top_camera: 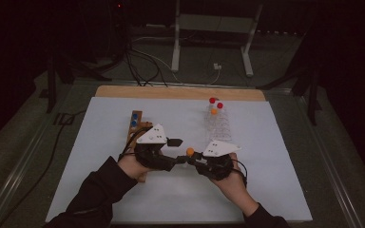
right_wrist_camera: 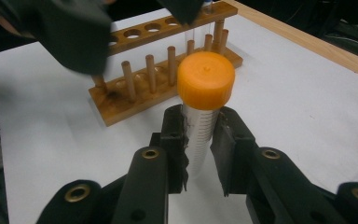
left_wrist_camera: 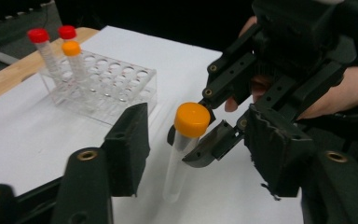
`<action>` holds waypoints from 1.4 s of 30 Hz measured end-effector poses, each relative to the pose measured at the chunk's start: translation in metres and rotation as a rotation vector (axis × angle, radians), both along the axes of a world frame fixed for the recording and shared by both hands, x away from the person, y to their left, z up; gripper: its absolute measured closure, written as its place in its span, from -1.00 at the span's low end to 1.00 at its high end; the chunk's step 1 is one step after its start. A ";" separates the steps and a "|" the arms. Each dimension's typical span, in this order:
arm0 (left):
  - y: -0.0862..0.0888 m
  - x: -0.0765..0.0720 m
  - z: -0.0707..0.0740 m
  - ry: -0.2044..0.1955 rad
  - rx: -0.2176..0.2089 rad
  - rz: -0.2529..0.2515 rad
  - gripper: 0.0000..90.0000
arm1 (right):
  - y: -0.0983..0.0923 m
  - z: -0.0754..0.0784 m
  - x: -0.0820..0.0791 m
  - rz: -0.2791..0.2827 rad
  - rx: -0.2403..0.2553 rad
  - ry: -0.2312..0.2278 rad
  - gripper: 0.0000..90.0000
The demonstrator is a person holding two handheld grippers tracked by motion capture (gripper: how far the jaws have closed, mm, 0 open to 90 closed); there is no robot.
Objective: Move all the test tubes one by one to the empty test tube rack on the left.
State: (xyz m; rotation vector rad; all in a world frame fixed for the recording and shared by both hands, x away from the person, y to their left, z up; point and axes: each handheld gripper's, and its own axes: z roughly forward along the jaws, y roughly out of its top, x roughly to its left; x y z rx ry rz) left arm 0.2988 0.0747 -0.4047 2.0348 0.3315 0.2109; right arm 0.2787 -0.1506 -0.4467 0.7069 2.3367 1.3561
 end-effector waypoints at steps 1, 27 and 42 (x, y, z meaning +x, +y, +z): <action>-0.003 0.000 -0.001 -0.006 0.011 0.004 -0.03 | 0.000 0.000 0.000 0.002 0.001 -0.001 0.67; -0.007 0.009 0.002 -0.048 0.057 0.042 0.60 | -0.006 -0.001 0.002 -0.017 0.016 0.026 0.23; 0.046 0.015 0.024 -0.090 0.043 0.187 0.60 | -0.015 0.007 0.003 -0.084 0.078 0.005 -0.86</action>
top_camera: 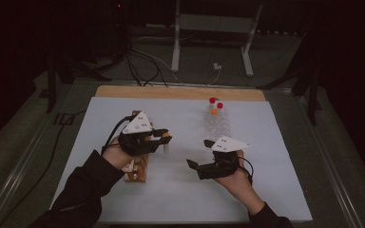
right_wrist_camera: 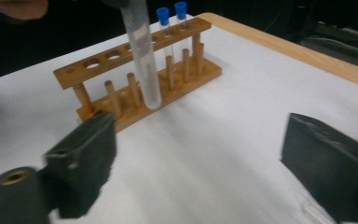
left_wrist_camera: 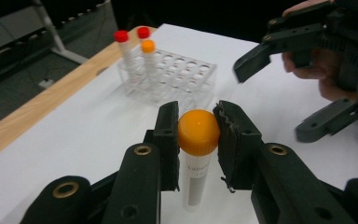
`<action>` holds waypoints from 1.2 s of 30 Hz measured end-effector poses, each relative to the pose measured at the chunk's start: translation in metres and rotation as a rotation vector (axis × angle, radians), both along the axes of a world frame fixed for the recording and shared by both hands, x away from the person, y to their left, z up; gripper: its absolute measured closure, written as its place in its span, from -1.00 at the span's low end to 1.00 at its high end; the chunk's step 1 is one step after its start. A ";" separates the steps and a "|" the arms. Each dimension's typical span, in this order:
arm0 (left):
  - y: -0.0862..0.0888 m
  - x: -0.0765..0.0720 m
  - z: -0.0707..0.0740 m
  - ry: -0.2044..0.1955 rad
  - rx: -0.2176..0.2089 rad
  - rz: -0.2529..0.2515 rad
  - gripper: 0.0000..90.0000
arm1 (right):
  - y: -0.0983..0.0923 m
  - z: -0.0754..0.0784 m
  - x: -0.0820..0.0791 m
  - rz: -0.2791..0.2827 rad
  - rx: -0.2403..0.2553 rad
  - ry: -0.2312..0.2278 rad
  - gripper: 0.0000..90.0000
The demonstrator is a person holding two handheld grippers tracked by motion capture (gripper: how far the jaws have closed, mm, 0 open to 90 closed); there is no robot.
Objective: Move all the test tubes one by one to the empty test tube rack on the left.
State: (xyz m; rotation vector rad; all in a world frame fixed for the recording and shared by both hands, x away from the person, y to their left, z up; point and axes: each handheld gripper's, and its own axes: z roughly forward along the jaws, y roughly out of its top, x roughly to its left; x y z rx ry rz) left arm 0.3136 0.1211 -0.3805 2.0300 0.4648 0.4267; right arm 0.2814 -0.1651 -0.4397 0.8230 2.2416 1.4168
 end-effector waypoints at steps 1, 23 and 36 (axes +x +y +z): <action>0.004 0.000 0.002 0.001 -0.003 0.008 0.60 | 0.000 0.000 0.001 -0.002 0.006 0.002 -0.92; 0.069 0.016 0.015 -0.059 -0.017 0.229 0.60 | -0.009 0.005 0.001 0.012 0.047 -0.005 -1.00; 0.082 0.032 -0.011 -0.027 -0.029 0.314 0.60 | -0.011 0.004 0.002 0.016 0.059 0.002 -1.00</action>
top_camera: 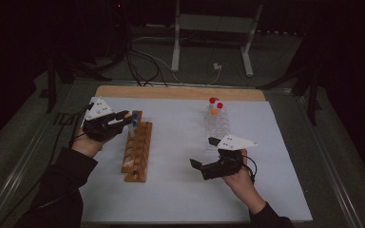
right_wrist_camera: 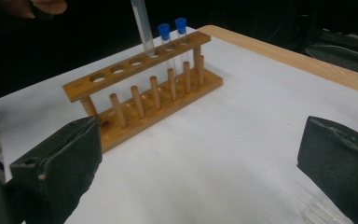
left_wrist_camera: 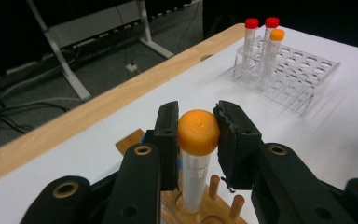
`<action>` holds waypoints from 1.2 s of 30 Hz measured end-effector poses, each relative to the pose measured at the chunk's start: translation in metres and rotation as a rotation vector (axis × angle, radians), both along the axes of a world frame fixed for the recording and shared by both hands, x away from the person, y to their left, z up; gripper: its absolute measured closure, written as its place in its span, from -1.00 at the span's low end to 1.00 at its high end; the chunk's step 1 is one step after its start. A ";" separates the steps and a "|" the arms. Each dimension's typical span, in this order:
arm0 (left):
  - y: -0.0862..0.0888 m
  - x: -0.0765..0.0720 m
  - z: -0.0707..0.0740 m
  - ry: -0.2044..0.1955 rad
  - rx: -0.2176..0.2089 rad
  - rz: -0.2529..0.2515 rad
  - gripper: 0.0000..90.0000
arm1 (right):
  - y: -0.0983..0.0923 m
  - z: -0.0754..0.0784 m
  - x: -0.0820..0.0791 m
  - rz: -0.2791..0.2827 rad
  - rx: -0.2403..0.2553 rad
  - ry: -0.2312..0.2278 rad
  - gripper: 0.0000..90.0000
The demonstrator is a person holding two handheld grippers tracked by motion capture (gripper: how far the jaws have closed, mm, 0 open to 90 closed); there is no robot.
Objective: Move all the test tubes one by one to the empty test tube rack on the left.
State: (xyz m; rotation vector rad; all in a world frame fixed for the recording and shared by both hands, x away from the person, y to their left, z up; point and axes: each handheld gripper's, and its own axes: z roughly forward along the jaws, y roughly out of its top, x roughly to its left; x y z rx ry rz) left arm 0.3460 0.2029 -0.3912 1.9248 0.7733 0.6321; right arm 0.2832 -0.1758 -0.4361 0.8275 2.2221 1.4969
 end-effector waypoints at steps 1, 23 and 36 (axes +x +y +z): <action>0.000 0.001 -0.003 0.003 0.001 0.004 0.60 | 0.000 0.000 0.000 0.002 0.002 0.003 -1.00; -0.010 0.013 -0.044 0.087 0.102 0.022 0.60 | -0.004 -0.002 0.003 0.000 0.021 0.014 -1.00; -0.011 0.013 -0.047 0.110 0.113 0.021 0.56 | -0.007 0.001 0.004 -0.009 0.030 0.007 -1.00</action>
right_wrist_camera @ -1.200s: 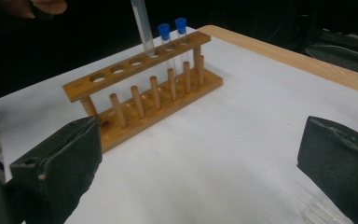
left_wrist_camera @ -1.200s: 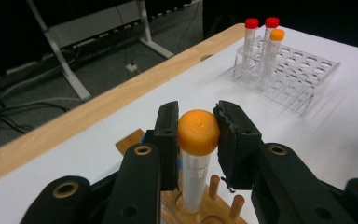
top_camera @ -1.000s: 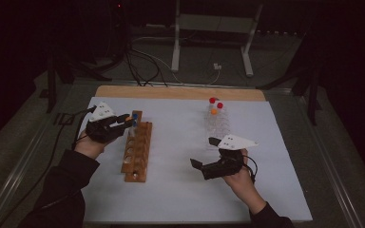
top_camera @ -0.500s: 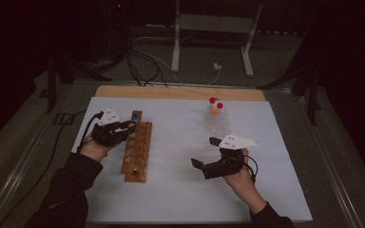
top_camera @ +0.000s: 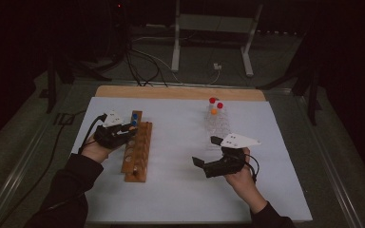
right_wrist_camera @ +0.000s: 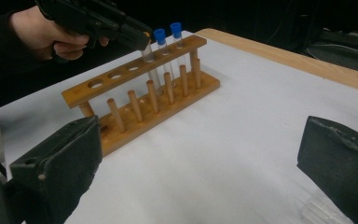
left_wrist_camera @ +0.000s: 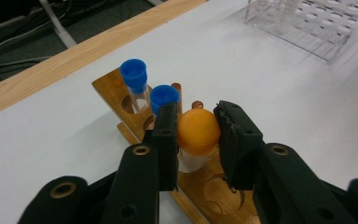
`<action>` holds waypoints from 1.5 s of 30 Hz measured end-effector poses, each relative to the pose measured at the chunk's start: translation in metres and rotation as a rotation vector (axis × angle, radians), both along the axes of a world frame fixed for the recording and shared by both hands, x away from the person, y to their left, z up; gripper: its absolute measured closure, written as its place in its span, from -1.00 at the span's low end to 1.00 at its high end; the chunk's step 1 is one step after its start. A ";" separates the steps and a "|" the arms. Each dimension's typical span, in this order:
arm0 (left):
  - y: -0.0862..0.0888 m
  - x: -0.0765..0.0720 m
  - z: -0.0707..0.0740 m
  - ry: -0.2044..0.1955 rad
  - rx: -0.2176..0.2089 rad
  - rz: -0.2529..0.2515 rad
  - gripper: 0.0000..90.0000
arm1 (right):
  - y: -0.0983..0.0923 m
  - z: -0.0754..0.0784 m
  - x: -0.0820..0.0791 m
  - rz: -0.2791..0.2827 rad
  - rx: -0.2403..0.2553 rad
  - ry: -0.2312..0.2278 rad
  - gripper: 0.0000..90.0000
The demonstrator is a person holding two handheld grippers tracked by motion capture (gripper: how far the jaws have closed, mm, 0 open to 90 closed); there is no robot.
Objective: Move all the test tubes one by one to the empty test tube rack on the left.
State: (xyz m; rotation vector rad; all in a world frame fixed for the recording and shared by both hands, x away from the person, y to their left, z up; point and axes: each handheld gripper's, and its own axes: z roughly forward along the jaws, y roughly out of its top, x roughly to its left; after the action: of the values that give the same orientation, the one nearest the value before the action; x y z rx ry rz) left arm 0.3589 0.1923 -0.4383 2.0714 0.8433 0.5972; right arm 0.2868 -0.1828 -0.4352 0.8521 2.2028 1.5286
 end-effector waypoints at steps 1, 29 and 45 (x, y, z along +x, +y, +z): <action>0.000 -0.001 0.001 -0.003 -0.009 -0.003 0.49 | 0.000 0.001 0.000 -0.003 0.003 -0.005 -1.00; -0.003 -0.049 0.027 0.001 -0.227 -0.195 -0.96 | -0.049 -0.008 0.111 -0.200 -0.113 0.022 -0.29; -0.005 -0.048 0.025 0.015 -0.211 -0.192 -0.96 | -0.041 -0.032 0.149 -0.237 -0.204 0.086 0.38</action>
State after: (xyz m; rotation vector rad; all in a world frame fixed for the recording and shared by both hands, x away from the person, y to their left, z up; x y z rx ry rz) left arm 0.3106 0.1875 -0.4136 1.9373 0.6757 0.3721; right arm 0.4362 -0.2240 -0.4668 1.0847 2.1784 1.1562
